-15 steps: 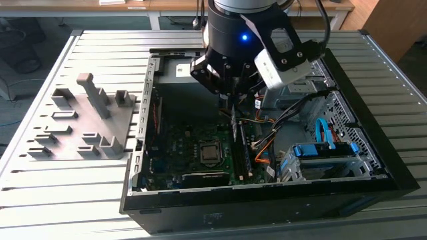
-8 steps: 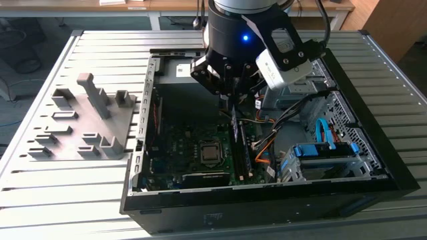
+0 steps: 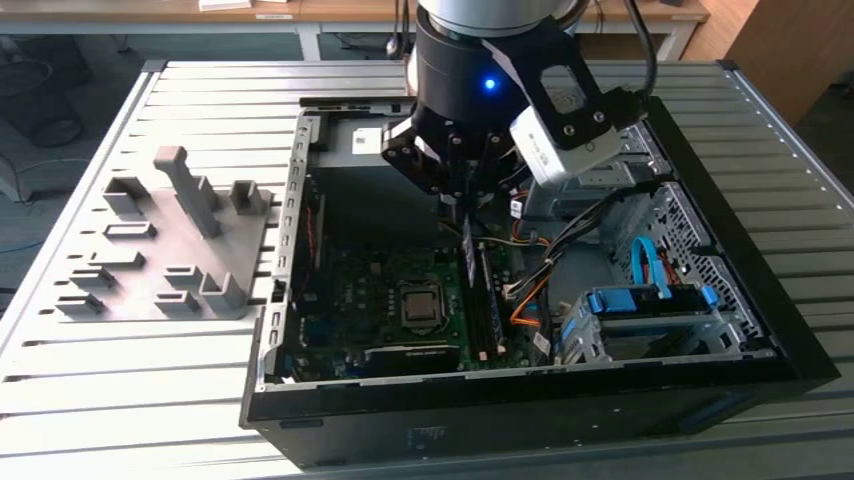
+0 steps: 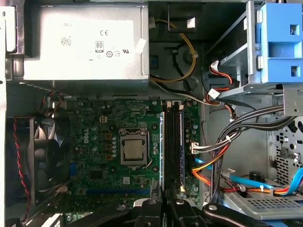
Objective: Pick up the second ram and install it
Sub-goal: 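Insert the second ram into the second slot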
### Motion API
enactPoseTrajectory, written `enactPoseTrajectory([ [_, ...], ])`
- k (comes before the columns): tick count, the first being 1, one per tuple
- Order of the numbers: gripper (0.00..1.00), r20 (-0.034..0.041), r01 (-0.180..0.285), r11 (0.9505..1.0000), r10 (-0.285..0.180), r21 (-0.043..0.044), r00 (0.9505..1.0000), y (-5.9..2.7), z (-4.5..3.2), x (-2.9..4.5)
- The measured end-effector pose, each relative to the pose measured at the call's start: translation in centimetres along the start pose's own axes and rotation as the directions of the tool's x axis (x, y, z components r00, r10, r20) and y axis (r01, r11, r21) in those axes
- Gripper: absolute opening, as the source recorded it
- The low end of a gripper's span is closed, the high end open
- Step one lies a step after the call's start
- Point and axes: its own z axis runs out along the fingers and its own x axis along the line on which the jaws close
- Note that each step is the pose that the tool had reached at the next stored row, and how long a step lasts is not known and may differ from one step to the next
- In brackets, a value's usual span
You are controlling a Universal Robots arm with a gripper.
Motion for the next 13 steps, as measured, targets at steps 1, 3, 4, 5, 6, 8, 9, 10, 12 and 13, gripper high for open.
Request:
enactPoseTrajectory([
  [1, 0.14, 0.0001, 0.0, 1.0, 0.0, 0.0, 1.0, 0.0, 0.07, 0.0],
  [3, 0.14, 0.0, 0.0, 1.0, 0.0, 0.0, 1.0, 0.0, 0.21, 0.01],
  [4, 0.14, 0.0, 0.0, 1.0, 0.0, 0.0001, 1.0, 0.0, 0.26, 0.01],
  [5, 0.14, 0.0, 0.0, 1.0, 0.0, 0.0002, 1.0, 0.0, 0.3, 0.01],
  [6, 0.14, 0.0, 0.0, 1.0, 0.0, 0.0003, 1.0, -0.01, 0.35, 0.01],
  [8, 0.14, 0.0, 0.0, 1.0, 0.0, 0.0003, 1.0, -0.01, 0.45, 0.02],
  [9, 0.14, 0.0, 0.0, 1.0, 0.0, 0.0004, 1.0, -0.01, 0.49, 0.02],
  [10, 0.14, 0.0, 0.0, 1.0, 0.0, 0.0004, 1.0, -0.01, 0.54, 0.02],
  [12, 0.14, 0.0, 0.0, 1.0, 0.0, 0.0005, 1.0, -0.01, 0.62, 0.02],
  [13, 0.14, 0.0, 0.0, 1.0, 0.0, 0.0005, 1.0, -0.01, 0.68, 0.03],
])
